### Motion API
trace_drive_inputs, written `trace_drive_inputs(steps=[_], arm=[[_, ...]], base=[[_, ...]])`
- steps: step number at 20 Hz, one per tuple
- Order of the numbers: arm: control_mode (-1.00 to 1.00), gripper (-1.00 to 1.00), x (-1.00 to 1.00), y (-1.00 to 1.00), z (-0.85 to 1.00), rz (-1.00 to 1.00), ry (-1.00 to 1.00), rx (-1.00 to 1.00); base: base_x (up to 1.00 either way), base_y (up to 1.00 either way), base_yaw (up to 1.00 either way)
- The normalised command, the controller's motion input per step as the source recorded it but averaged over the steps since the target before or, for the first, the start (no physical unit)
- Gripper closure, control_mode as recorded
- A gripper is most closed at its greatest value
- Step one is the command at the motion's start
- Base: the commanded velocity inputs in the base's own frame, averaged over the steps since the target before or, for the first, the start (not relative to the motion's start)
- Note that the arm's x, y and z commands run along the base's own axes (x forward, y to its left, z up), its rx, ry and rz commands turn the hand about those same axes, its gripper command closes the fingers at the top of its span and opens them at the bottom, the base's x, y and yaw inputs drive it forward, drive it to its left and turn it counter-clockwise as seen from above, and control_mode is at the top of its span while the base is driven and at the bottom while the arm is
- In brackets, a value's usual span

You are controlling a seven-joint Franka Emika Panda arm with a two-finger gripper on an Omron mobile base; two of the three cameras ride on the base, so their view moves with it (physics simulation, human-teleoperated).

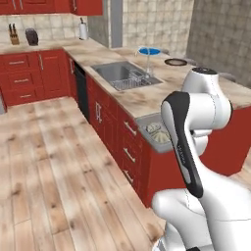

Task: Place two dumplings into each of the tupperware containers and then place the containers in the fridge.

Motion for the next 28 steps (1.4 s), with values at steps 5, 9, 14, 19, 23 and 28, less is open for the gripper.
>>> trace_drive_inputs(steps=[5, 9, 14, 19, 23, 28], arm=[[1.00, 1.00, 0.00, 0.00, 0.00, 0.00, 0.00, 0.00], [1.00, 1.00, 0.00, 0.00, 0.00, 0.00, 0.00, 0.00], [1.00, 1.00, 0.00, 0.00, 0.00, 0.00, 0.00, 0.00], [1.00, 1.00, 0.00, 0.00, 0.00, 0.00, 0.00, 0.00], [1.00, 1.00, 0.00, 0.00, 0.00, 0.00, 0.00, 0.00], [1.00, 1.00, 0.00, 0.00, 0.00, 0.00, 0.00, 0.00]], base=[[1.00, 1.00, 0.01], [1.00, 1.00, 0.09], [1.00, 1.00, 0.14], [1.00, 0.74, 0.06], [1.00, 0.06, 0.00], [1.00, -0.01, 0.00]])
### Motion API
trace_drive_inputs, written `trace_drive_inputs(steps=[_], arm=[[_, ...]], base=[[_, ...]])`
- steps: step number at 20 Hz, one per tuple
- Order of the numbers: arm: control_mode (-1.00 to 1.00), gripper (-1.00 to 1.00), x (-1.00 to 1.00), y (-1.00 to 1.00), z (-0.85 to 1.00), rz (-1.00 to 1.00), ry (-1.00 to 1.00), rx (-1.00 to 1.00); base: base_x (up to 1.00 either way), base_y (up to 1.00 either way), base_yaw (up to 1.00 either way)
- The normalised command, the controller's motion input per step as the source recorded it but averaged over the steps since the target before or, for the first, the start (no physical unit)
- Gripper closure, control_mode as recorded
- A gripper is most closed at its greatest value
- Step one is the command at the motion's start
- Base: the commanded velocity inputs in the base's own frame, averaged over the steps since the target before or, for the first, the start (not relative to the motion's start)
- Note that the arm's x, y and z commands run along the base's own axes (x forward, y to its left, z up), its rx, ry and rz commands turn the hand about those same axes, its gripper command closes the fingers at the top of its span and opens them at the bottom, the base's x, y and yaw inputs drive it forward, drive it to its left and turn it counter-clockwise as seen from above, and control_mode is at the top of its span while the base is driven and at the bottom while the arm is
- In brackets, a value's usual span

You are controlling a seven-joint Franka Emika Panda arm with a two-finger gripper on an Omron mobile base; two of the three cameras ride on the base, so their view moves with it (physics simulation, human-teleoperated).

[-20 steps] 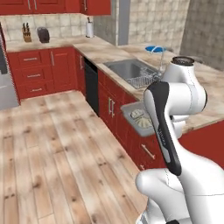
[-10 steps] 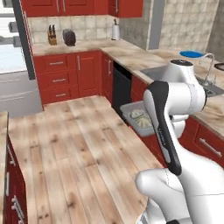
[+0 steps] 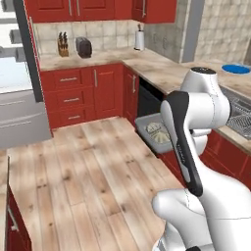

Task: Place two dumplings into each of the tupperware containers and then place the containers in the fridge.

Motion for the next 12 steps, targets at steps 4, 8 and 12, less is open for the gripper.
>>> trace_drive_inputs(steps=[4, 8, 12], arm=[[1.00, 1.00, 0.00, 0.00, 0.00, 0.00, 0.00, 0.00], [1.00, 1.00, 0.00, 0.00, 0.00, 0.00, 0.00, 0.00], [1.00, 1.00, 0.00, 0.00, 0.00, 0.00, 0.00, 0.00]], base=[[1.00, 0.01, 0.00], [1.00, 0.14, 0.12], [1.00, 0.00, 0.57]])
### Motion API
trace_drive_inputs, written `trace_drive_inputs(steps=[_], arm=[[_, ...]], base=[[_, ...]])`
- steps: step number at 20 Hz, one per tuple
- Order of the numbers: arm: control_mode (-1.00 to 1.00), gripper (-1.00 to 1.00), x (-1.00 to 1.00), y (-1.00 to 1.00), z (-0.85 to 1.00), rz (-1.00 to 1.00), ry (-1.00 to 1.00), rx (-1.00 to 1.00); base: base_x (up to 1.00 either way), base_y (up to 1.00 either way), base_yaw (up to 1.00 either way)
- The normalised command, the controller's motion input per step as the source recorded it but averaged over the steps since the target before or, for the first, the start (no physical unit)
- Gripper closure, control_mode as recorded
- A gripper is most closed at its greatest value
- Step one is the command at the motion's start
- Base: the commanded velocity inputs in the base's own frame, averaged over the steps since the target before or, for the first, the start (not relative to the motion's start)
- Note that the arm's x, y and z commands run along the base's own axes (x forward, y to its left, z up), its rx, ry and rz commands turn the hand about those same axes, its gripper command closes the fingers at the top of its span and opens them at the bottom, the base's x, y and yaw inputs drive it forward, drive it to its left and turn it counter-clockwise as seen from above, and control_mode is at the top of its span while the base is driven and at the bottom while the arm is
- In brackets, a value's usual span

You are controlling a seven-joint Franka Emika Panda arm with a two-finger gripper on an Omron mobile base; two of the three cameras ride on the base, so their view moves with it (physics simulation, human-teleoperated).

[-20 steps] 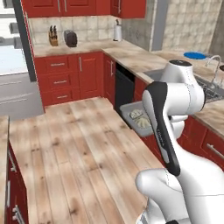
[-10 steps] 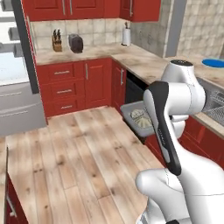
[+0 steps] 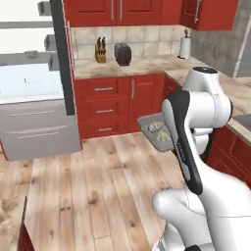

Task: Place two dumplings into each of the tupperware containers and then place the containers in the fridge.

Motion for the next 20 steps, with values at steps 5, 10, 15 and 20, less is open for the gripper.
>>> trace_drive_inputs(steps=[5, 10, 15, 20], arm=[[1.00, 1.00, 0.00, 0.00, 0.00, 0.00, 0.00, 0.00], [1.00, 1.00, 0.00, 0.00, 0.00, 0.00, 0.00, 0.00], [1.00, 1.00, 0.00, 0.00, 0.00, 0.00, 0.00, 0.00], [1.00, 1.00, 0.00, 0.00, 0.00, 0.00, 0.00, 0.00]], base=[[1.00, -0.01, 0.72], [1.00, -0.09, 0.65], [1.00, -0.64, 0.30], [1.00, 0.10, 0.04]])
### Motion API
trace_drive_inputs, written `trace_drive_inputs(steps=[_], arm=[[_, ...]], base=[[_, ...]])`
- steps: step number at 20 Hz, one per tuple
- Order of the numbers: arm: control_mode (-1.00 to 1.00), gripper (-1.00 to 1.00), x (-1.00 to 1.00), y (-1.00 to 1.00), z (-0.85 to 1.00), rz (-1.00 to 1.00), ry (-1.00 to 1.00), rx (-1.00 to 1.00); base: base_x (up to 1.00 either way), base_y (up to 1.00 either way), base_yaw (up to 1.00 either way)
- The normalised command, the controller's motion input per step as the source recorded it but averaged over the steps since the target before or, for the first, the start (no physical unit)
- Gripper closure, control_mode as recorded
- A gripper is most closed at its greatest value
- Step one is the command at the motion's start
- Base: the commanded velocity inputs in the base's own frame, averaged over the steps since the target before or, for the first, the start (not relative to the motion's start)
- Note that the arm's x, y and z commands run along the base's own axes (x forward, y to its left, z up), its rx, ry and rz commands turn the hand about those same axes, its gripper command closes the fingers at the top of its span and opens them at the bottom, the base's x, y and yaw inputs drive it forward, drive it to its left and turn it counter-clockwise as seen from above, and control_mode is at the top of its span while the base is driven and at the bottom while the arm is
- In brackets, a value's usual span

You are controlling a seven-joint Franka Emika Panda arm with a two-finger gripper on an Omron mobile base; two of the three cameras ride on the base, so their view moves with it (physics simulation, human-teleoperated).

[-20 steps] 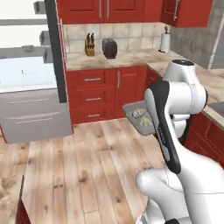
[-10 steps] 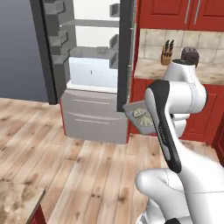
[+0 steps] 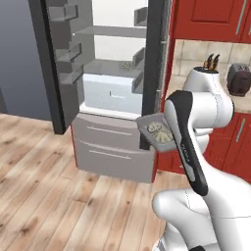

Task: Place two dumplings into each of the tupperware containers and then place the containers in the fridge.

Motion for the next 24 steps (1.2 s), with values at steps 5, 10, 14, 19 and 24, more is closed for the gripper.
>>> trace_drive_inputs(steps=[5, 10, 14, 19, 24], arm=[[1.00, 1.00, 0.00, 0.00, 0.00, 0.00, 0.00, 0.00], [1.00, 1.00, 0.00, 0.00, 0.00, 0.00, 0.00, 0.00], [1.00, 1.00, 0.00, 0.00, 0.00, 0.00, 0.00, 0.00], [1.00, 1.00, 0.00, 0.00, 0.00, 0.00, 0.00, 0.00], [1.00, 1.00, 0.00, 0.00, 0.00, 0.00, 0.00, 0.00]], base=[[0.97, 0.98, -0.19], [0.58, 0.69, -0.64], [0.74, 0.71, -0.65], [0.71, 0.78, -0.18], [0.84, 0.39, -0.14]])
